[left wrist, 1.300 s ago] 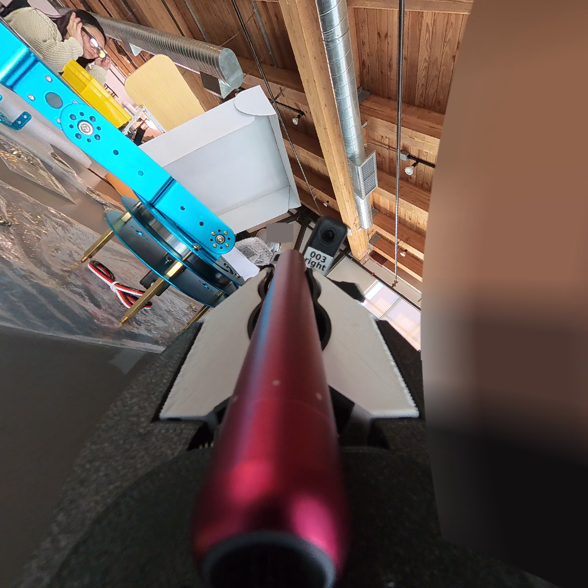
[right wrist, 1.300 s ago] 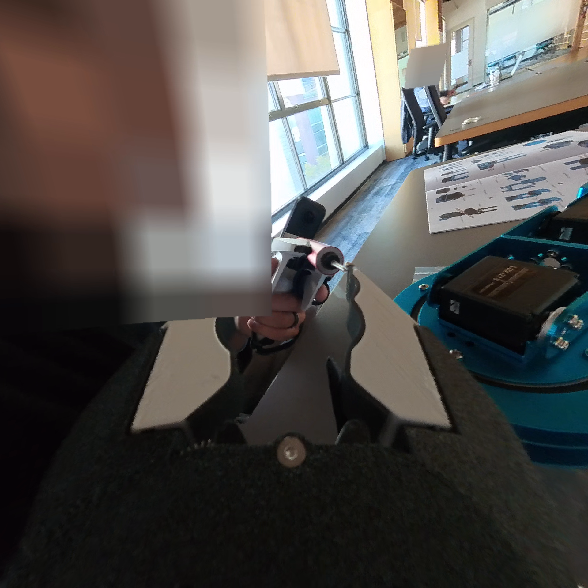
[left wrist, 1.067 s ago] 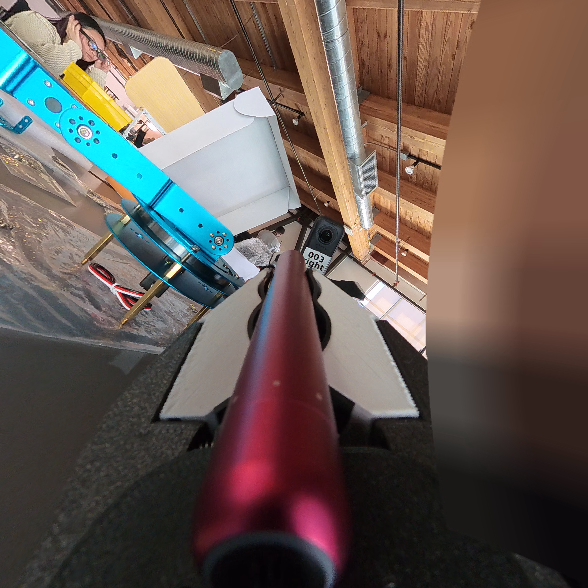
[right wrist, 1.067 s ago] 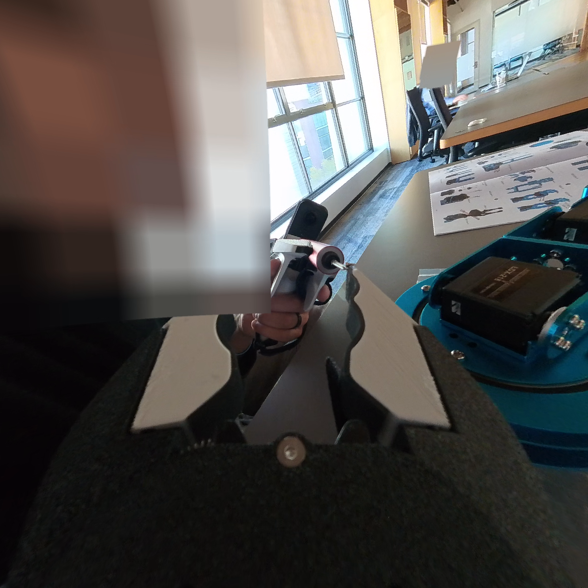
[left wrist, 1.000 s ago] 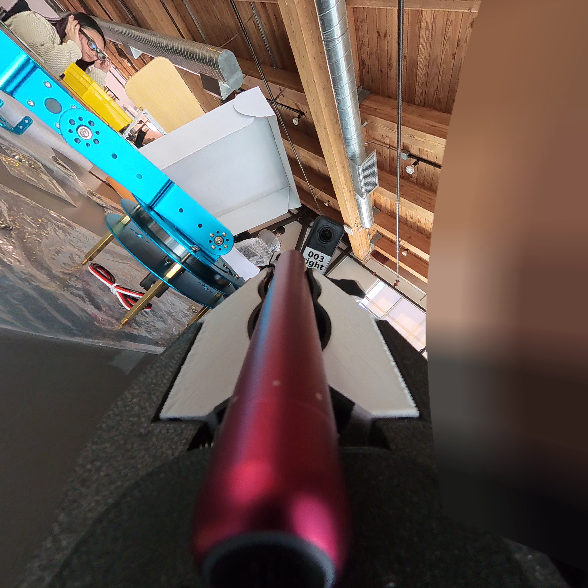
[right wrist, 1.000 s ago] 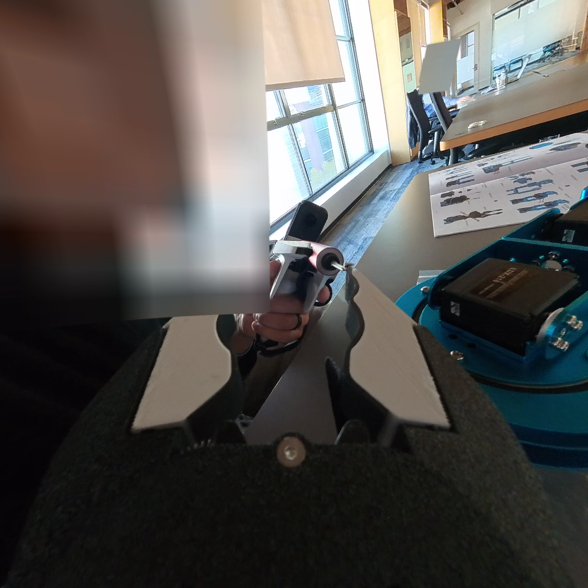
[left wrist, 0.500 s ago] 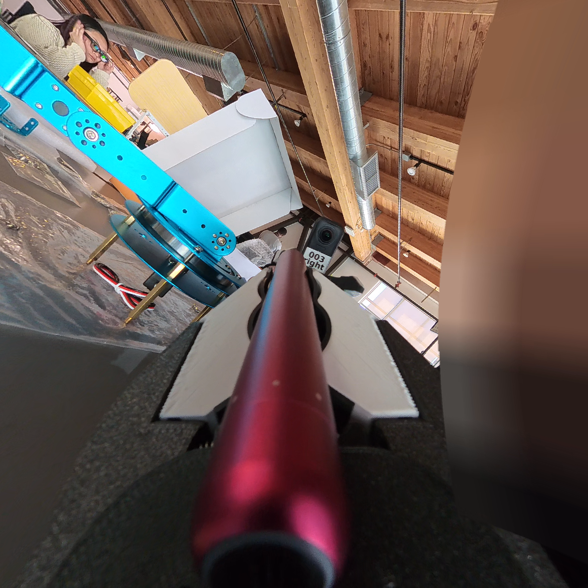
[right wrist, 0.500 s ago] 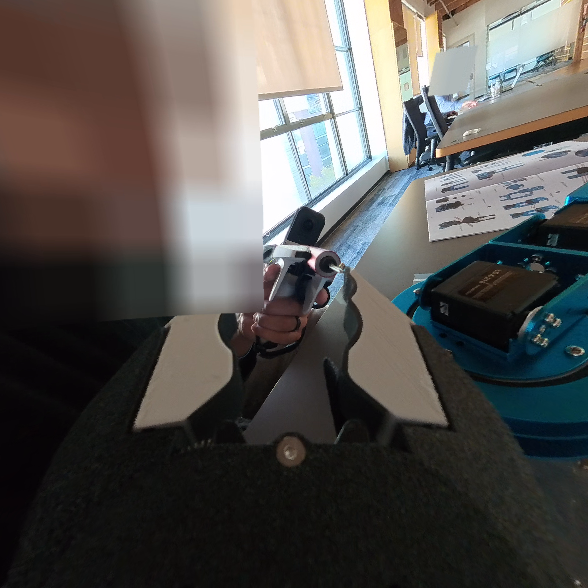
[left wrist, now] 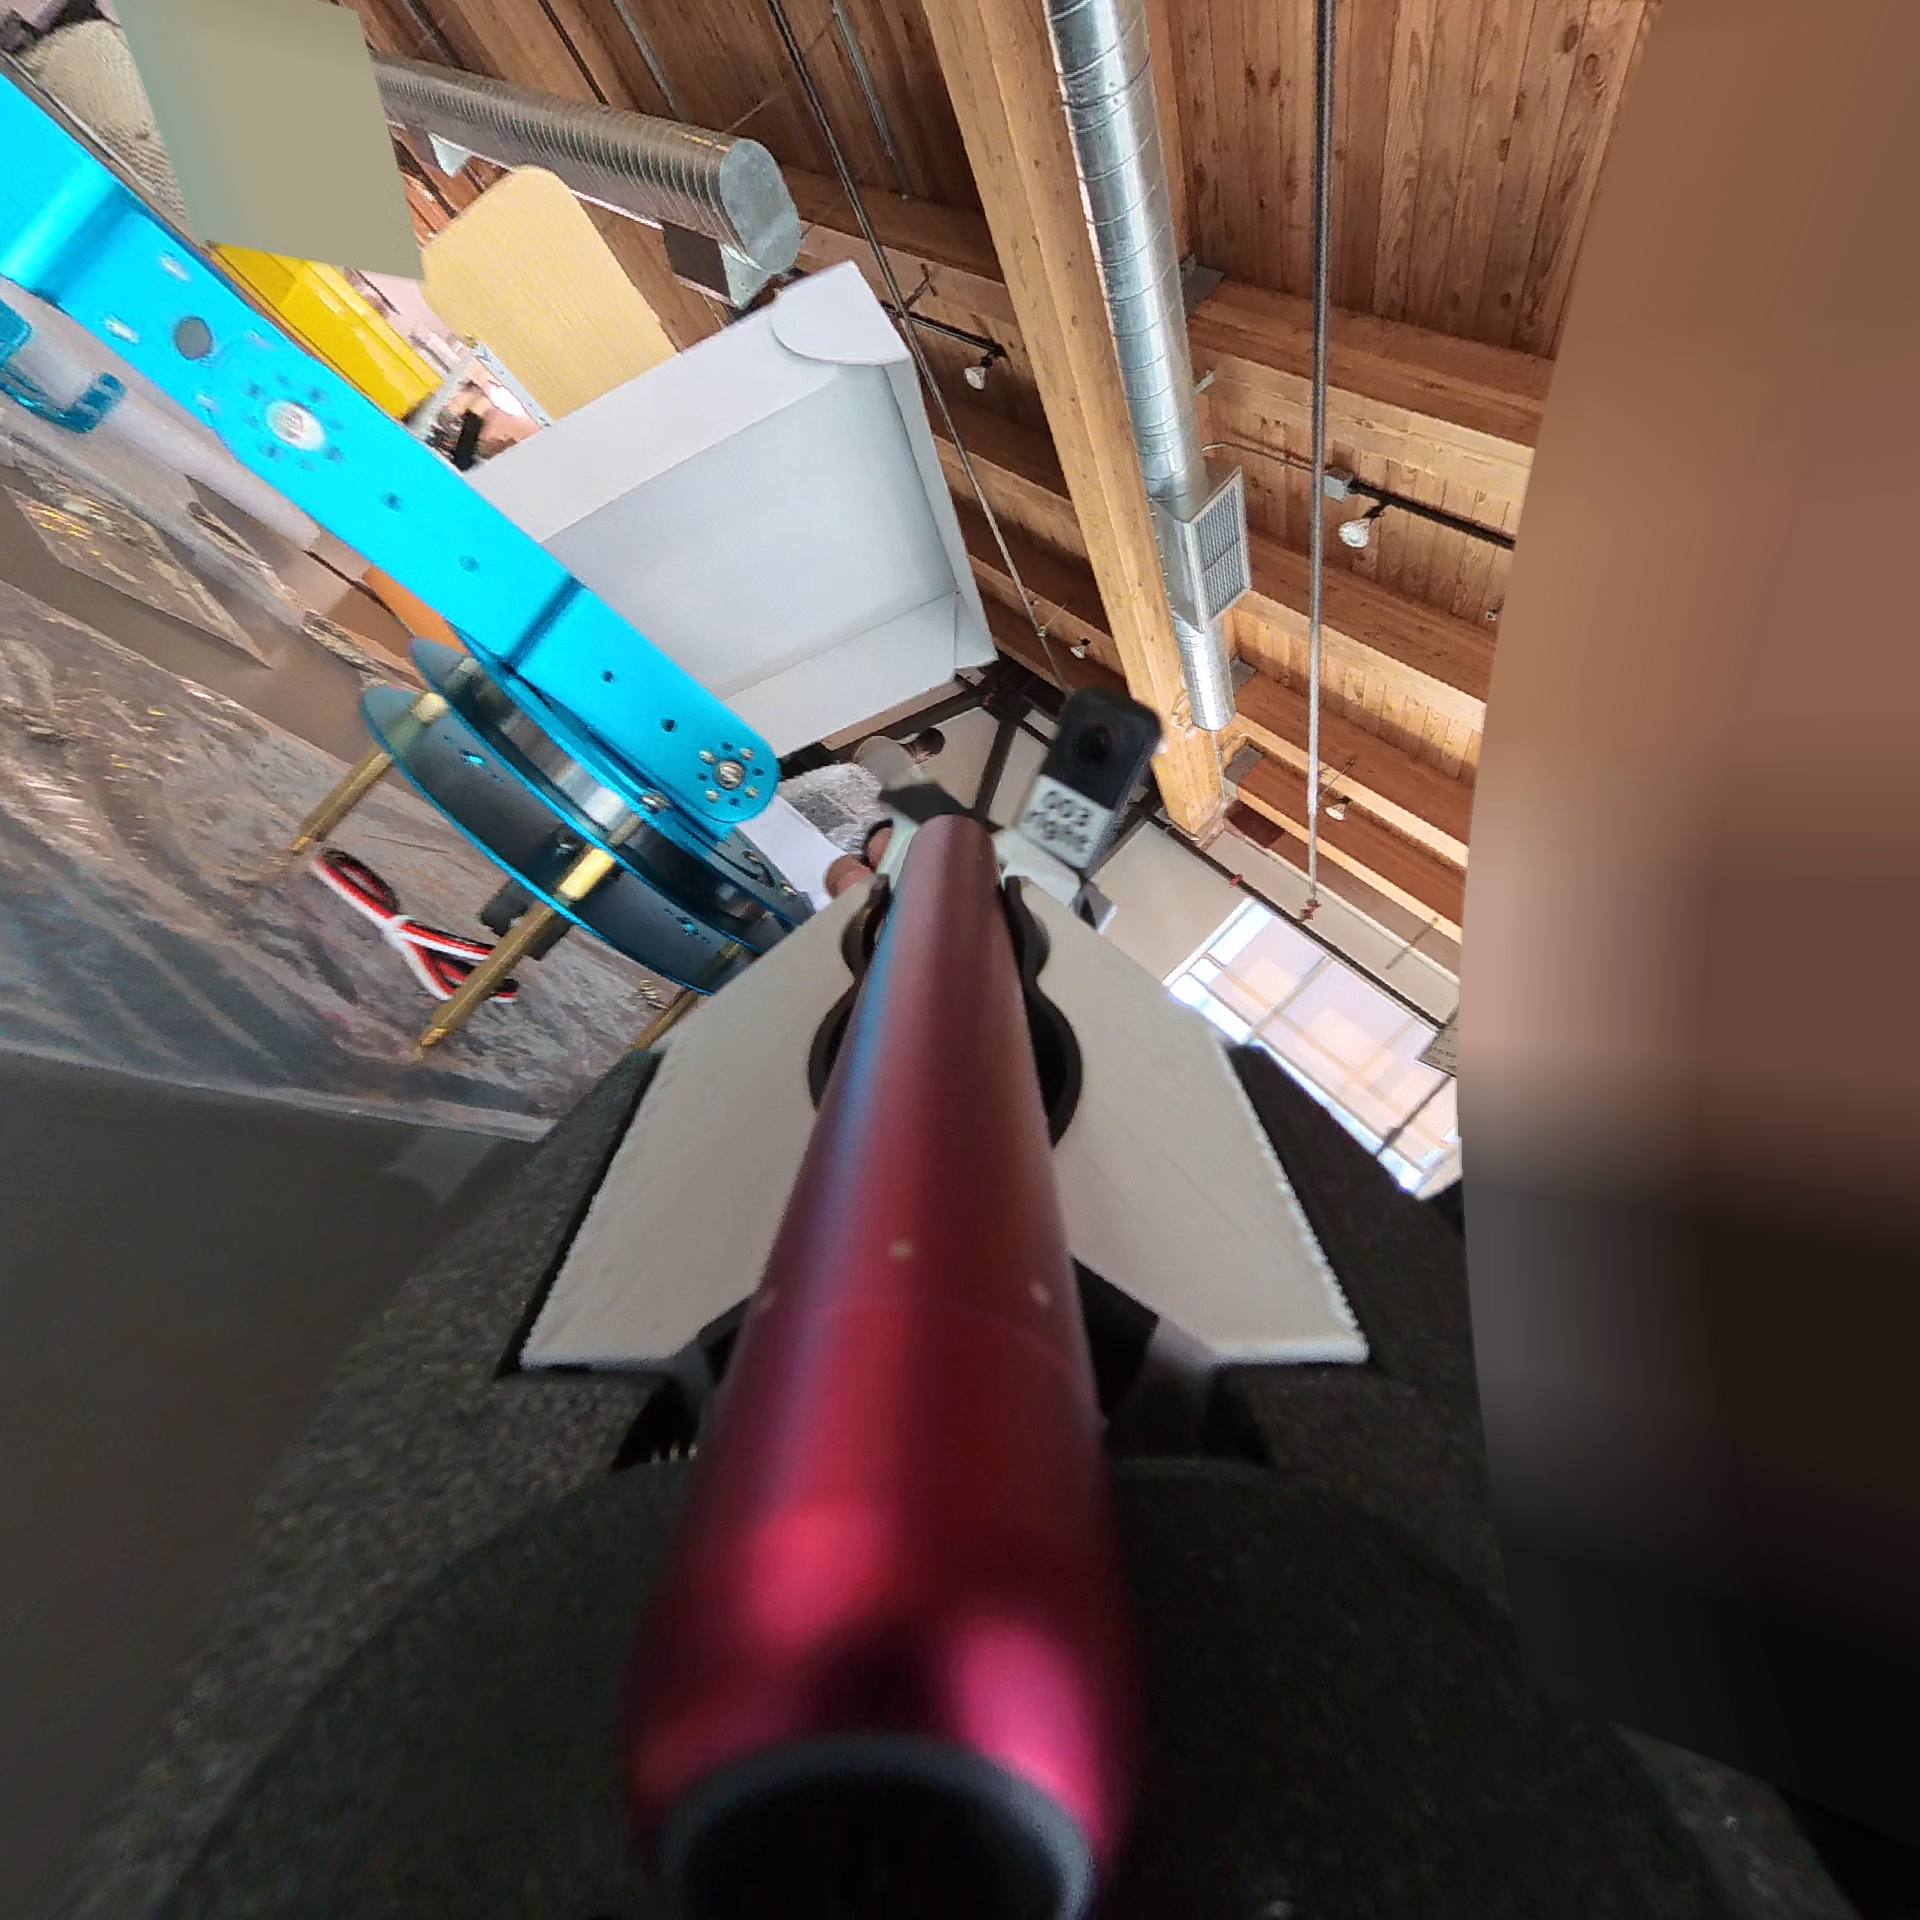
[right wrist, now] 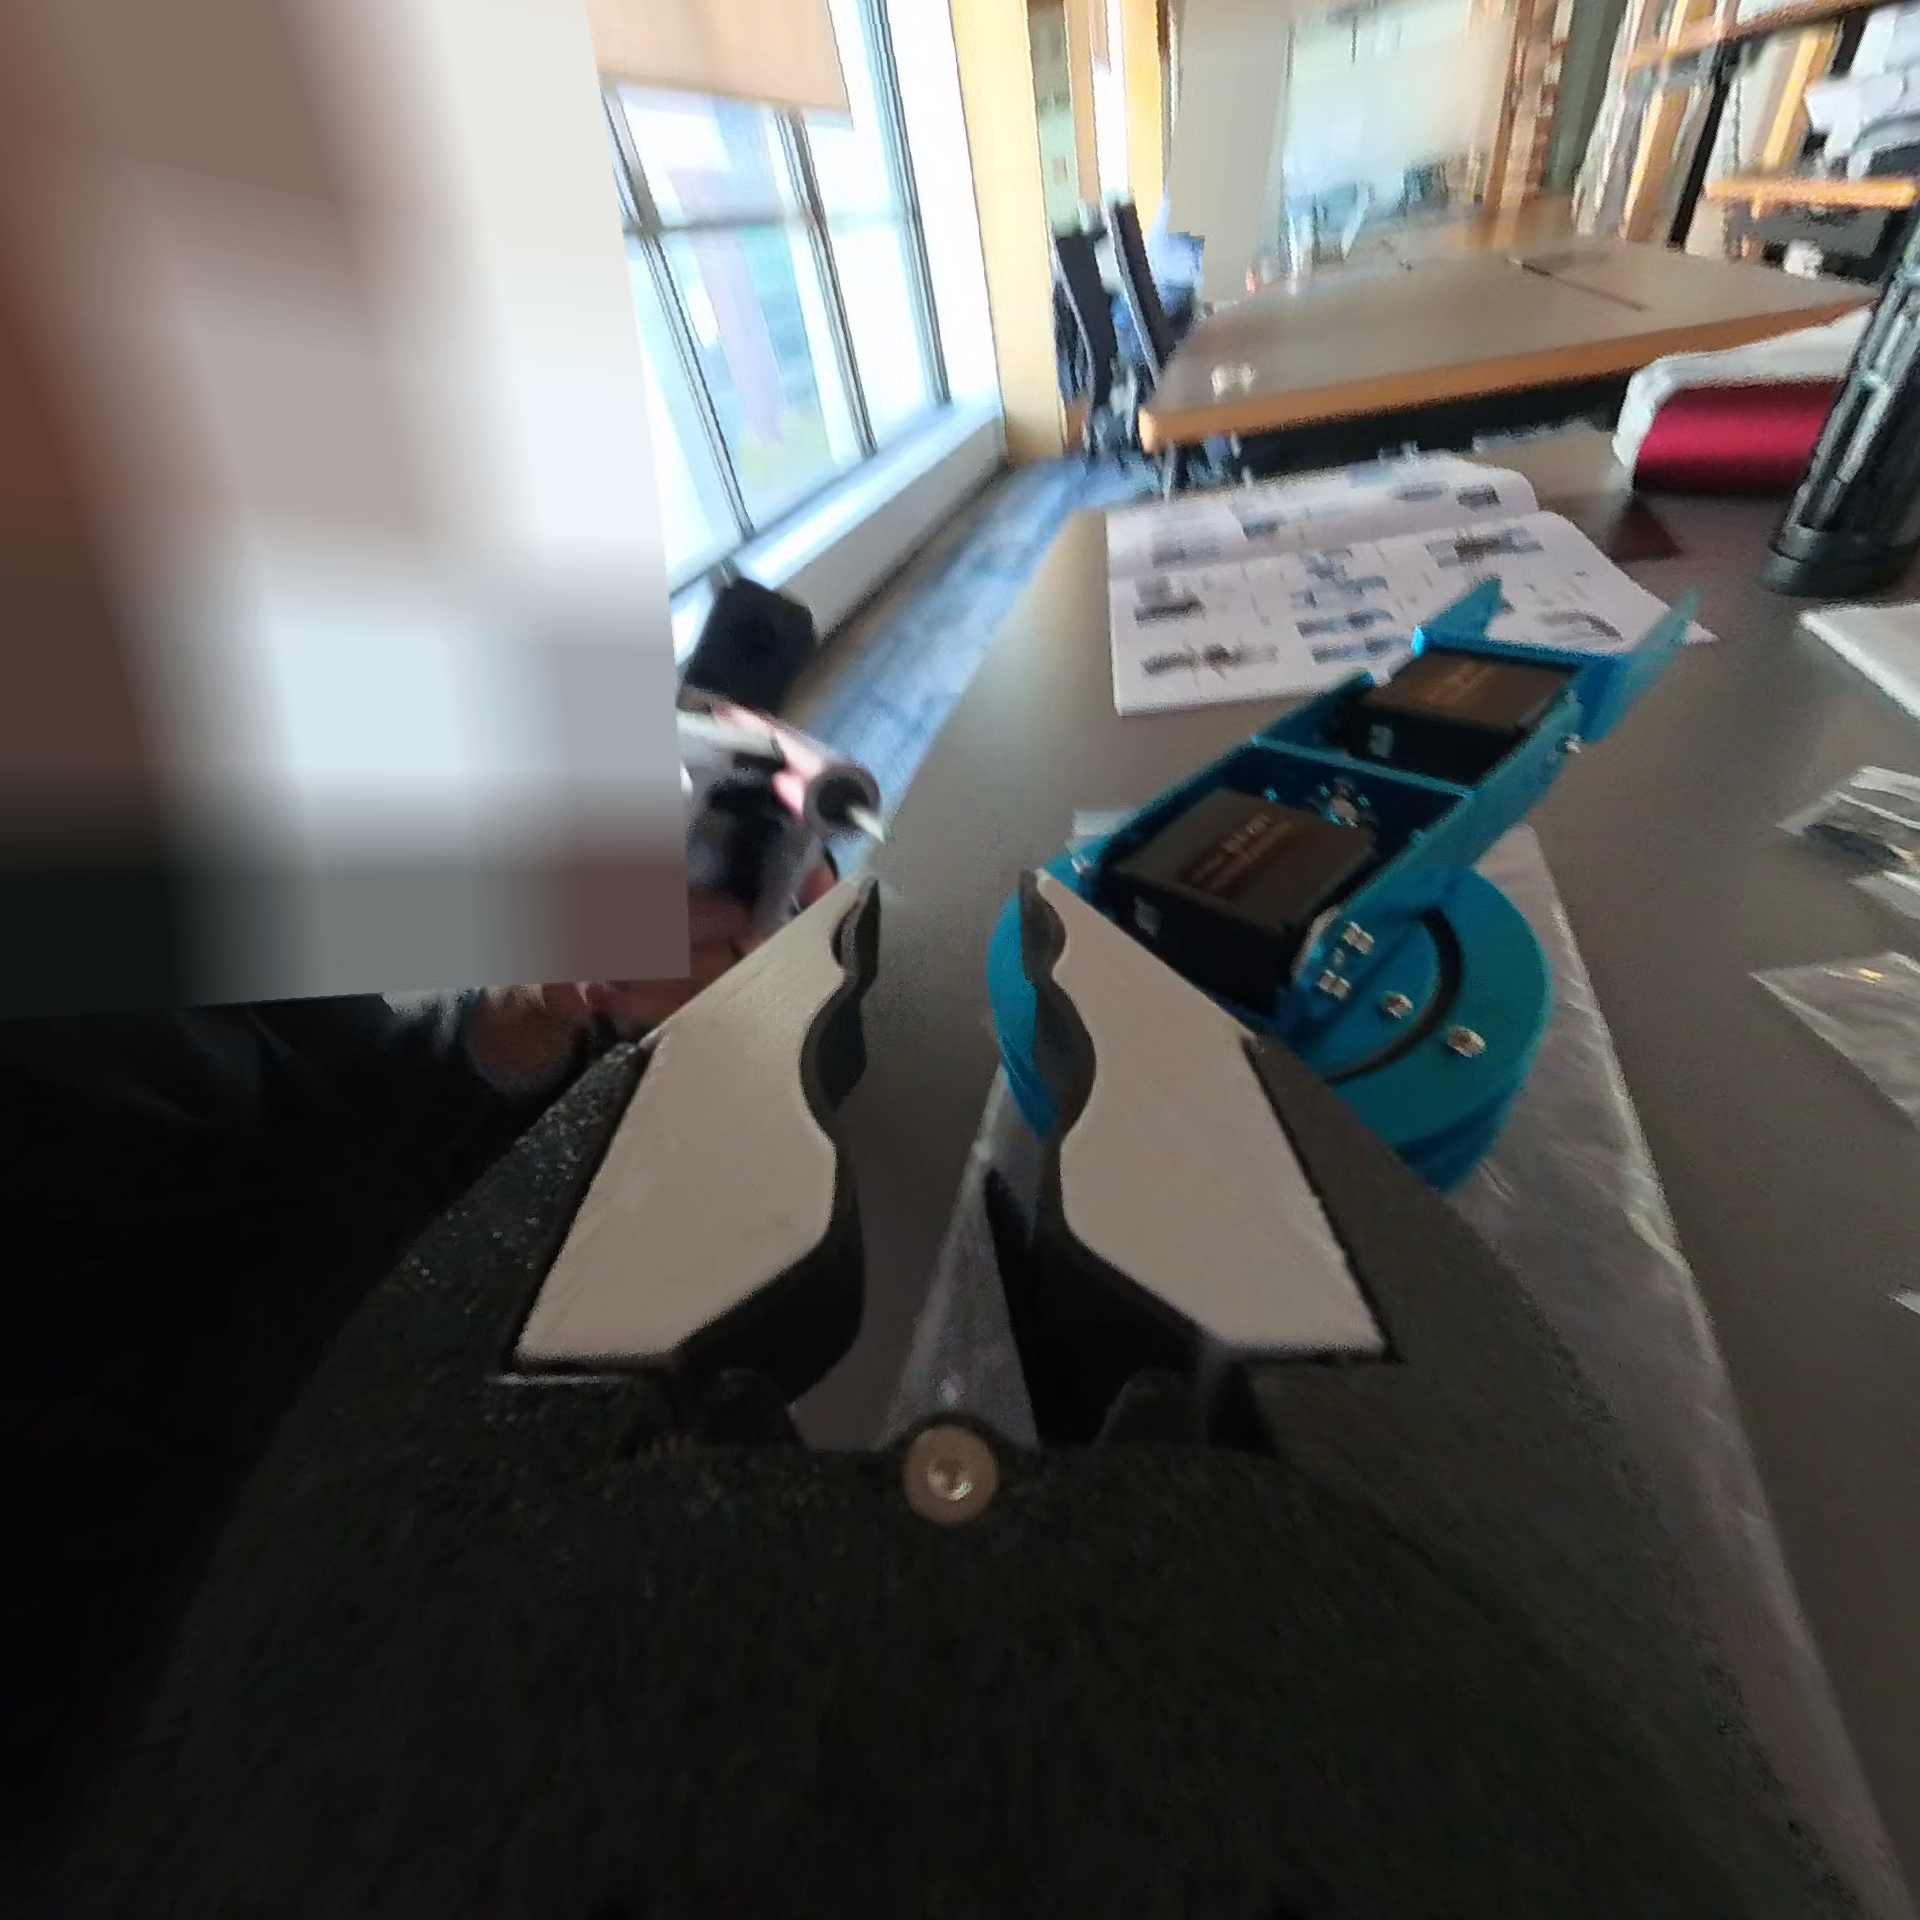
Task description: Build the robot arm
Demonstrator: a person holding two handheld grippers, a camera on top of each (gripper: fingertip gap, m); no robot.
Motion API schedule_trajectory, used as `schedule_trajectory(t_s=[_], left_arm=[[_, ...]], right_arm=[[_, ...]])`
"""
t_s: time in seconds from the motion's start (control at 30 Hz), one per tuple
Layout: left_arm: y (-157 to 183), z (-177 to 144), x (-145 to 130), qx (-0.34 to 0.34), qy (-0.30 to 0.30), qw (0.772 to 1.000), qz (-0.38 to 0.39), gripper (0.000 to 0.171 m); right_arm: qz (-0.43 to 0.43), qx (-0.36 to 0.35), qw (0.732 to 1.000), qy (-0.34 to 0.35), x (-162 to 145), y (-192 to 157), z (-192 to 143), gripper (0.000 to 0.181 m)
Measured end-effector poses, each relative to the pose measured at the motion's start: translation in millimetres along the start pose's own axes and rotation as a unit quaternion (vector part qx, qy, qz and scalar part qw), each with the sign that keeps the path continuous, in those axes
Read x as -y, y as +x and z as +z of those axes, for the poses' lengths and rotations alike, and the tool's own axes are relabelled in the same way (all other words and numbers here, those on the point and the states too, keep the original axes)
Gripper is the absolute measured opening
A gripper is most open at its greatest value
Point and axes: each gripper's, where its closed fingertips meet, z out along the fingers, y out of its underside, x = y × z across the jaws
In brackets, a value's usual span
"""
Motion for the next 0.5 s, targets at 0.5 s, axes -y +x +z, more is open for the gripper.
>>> schedule_trajectory(t_s=[0.5], left_arm=[[3.0, -38.5, -50.6, 0.044, -0.253, 0.95, 0.181, 0.02]], right_arm=[[0.006, 0.097, 0.94, -0.328, -89.0, -83.5, -46.0, 0.038]])
